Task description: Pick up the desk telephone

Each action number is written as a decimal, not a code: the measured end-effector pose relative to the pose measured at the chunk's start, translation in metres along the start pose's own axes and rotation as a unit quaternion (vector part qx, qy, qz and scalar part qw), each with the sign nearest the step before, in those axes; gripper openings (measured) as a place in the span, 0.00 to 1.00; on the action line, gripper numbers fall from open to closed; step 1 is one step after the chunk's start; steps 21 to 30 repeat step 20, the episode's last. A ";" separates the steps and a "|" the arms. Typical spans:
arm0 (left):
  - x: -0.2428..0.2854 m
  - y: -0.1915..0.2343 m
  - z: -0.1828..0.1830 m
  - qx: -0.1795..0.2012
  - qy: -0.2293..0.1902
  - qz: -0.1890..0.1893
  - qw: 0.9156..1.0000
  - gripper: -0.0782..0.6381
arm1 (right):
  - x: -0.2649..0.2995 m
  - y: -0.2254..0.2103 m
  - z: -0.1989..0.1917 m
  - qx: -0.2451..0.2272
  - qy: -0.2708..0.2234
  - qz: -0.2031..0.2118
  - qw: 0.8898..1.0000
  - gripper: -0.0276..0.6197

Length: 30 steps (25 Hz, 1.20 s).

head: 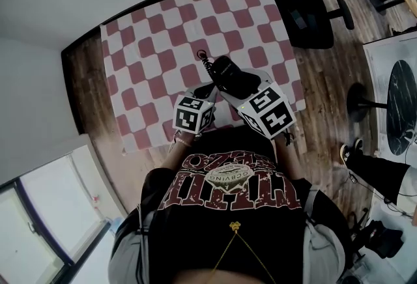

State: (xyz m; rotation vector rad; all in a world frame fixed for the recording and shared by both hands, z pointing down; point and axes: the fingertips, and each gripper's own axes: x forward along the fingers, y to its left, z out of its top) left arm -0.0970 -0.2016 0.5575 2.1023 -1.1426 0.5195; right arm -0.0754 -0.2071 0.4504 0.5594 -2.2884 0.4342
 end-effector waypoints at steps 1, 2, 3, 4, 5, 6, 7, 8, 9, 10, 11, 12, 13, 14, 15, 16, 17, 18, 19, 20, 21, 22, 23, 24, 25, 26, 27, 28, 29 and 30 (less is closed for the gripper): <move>0.000 0.000 0.000 0.000 0.000 0.000 1.000 0.12 | 0.000 0.000 0.000 0.000 0.000 0.000 1.000 0.49; 0.000 0.001 0.000 -0.001 0.001 0.000 1.000 0.12 | 0.000 0.000 0.001 0.000 0.000 0.000 1.000 0.49; 0.000 0.001 0.000 -0.002 0.001 -0.001 1.000 0.12 | 0.000 -0.001 0.001 0.000 0.000 0.000 1.000 0.49; 0.000 0.001 0.001 -0.002 0.001 -0.001 1.000 0.12 | 0.000 -0.001 0.001 0.001 0.000 0.000 1.000 0.49; 0.001 0.001 0.001 -0.003 0.000 -0.001 1.000 0.12 | -0.001 -0.001 0.001 0.001 0.001 0.000 1.000 0.49; 0.001 0.001 0.001 -0.004 0.000 -0.001 1.000 0.12 | 0.000 -0.001 0.001 0.002 0.001 0.000 1.000 0.49; 0.001 0.001 0.001 -0.004 0.000 -0.002 1.000 0.12 | 0.000 -0.002 0.001 0.002 0.002 0.001 1.000 0.49; 0.001 0.001 0.001 -0.005 0.000 -0.002 1.000 0.12 | 0.001 -0.002 0.000 0.002 0.003 0.001 1.000 0.49; 0.001 0.001 0.001 -0.005 0.000 -0.003 1.000 0.12 | 0.001 -0.002 0.000 0.002 0.003 0.001 1.000 0.49; 0.001 0.001 0.000 -0.006 0.000 -0.003 1.000 0.12 | 0.002 -0.001 0.000 0.001 0.003 0.001 1.000 0.49; 0.001 0.001 0.000 -0.006 0.000 -0.004 1.000 0.12 | 0.002 0.000 0.000 0.001 0.003 0.001 1.000 0.49; 0.001 0.001 -0.001 -0.007 0.000 -0.004 1.000 0.12 | 0.002 0.000 -0.001 0.001 0.003 0.002 1.000 0.49; 0.001 0.001 -0.001 -0.008 0.000 -0.005 1.000 0.12 | 0.002 0.001 0.000 0.001 0.003 0.002 1.000 0.49; 0.001 0.001 -0.001 -0.008 0.000 -0.005 1.000 0.12 | 0.002 0.001 0.000 0.000 0.002 0.003 1.000 0.49; 0.001 0.001 -0.001 -0.008 0.000 -0.005 1.000 0.12 | 0.002 0.001 0.000 0.000 0.002 0.003 1.000 0.49; 0.001 0.000 -0.001 -0.006 0.001 -0.004 1.000 0.12 | 0.001 0.001 0.000 -0.001 0.002 0.003 1.000 0.49; 0.001 0.000 -0.001 -0.005 0.001 -0.003 1.000 0.12 | 0.001 0.001 0.000 -0.002 0.002 0.003 1.000 0.49; 0.001 0.000 -0.001 -0.003 0.001 -0.003 1.000 0.12 | 0.001 0.001 0.001 -0.002 0.002 0.003 1.000 0.49; 0.001 0.000 -0.001 -0.001 0.001 -0.003 1.000 0.12 | 0.001 0.002 0.001 -0.002 0.002 0.003 1.000 0.49; 0.001 -0.001 -0.001 0.001 0.001 -0.003 1.000 0.12 | 0.001 0.002 0.001 -0.003 0.002 0.003 1.000 0.49; 0.001 -0.001 -0.001 0.001 0.001 -0.003 1.000 0.12 | 0.001 0.002 0.001 -0.003 0.002 0.003 1.000 0.49; 0.001 -0.001 -0.001 0.001 0.001 -0.003 1.000 0.12 | 0.001 0.002 0.001 -0.003 0.002 0.003 1.000 0.49; 0.001 -0.001 -0.001 0.001 0.001 -0.003 1.000 0.12 | 0.001 0.002 0.001 -0.003 0.002 0.003 1.000 0.49; 0.001 -0.001 -0.001 0.001 0.001 -0.003 1.000 0.12 | 0.001 0.002 0.001 -0.003 0.002 0.003 1.000 0.49; 0.001 -0.001 -0.001 0.001 0.001 -0.003 1.000 0.12 | 0.001 0.002 0.001 -0.003 0.002 0.003 1.000 0.49; 0.001 -0.001 -0.001 0.001 0.001 -0.003 1.000 0.12 | 0.001 0.002 0.001 -0.003 0.002 0.003 1.000 0.49; 0.001 -0.001 -0.001 0.001 0.001 -0.003 1.000 0.12 | 0.001 0.002 0.001 -0.003 0.002 0.003 1.000 0.49; 0.001 -0.001 -0.001 0.001 0.001 -0.003 1.000 0.12 | 0.001 0.002 0.001 -0.003 0.002 0.003 1.000 0.49; 0.001 -0.001 -0.001 0.001 0.001 -0.003 1.000 0.12 | 0.001 0.002 0.001 -0.003 0.002 0.003 1.000 0.49; 0.001 -0.001 -0.001 0.001 0.001 -0.003 1.000 0.12 | 0.001 0.002 0.001 -0.003 0.002 0.003 1.000 0.49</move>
